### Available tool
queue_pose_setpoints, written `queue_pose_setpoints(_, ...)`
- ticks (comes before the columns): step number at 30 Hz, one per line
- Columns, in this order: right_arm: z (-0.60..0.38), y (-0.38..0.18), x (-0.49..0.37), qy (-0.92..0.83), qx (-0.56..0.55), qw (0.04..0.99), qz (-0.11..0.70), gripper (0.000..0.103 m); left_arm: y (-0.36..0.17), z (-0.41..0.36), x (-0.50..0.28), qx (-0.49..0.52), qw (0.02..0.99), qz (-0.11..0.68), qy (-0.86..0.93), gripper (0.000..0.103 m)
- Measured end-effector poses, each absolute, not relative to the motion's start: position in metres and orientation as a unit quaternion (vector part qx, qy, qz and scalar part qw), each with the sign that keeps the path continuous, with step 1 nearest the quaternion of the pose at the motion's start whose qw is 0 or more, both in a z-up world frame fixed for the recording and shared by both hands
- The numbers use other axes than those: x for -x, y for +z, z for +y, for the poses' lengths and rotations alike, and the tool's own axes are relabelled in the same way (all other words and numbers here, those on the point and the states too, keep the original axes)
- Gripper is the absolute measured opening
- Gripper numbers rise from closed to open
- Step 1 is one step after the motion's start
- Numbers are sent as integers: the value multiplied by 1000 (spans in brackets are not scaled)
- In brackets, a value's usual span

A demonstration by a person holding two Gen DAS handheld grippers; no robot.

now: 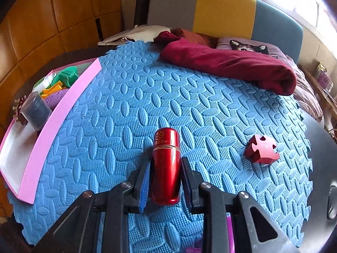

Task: Organize rigid objects
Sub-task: 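Carry the orange cubes into the tray and open the left tool while the right holds the red cylinder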

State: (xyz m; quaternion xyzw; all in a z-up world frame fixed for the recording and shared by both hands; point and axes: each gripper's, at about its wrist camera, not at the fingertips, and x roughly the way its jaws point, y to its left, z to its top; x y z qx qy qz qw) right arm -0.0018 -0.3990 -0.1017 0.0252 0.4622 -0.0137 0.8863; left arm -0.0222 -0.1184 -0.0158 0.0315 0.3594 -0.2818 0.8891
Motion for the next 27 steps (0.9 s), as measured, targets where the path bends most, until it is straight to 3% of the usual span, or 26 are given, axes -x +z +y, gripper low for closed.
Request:
queue_pose_setpoints(11,-396,-103,1,-15,-13,887,461,26,-53,-84,-35,25,880,431,-199,52)
queue_pose_setpoints(22,-395,-102,0,-14,-10,888,460,26,-79,-106,-88,33,880,455,-137,53)
queue_pose_setpoints(27,-395,-103,0,-15,-9,888,460,27,-76,-107,-84,21,883,449,-134,63)
